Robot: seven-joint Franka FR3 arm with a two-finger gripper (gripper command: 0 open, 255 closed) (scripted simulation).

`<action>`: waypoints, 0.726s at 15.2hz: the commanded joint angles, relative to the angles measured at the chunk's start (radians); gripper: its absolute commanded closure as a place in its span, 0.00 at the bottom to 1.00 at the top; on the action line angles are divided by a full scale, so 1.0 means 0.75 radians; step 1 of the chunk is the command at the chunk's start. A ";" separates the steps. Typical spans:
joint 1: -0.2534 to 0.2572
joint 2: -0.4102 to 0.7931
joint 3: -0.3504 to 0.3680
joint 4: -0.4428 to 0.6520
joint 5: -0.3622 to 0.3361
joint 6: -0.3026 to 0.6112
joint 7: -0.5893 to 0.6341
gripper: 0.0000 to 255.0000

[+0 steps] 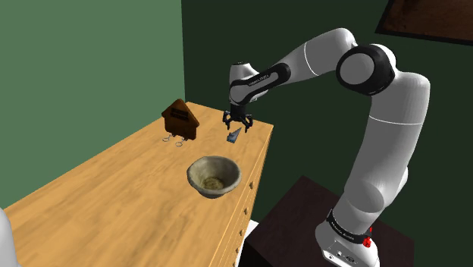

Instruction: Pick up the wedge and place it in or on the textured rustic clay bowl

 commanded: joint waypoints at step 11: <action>0.001 0.003 0.000 -0.002 -0.001 0.005 0.002 1.00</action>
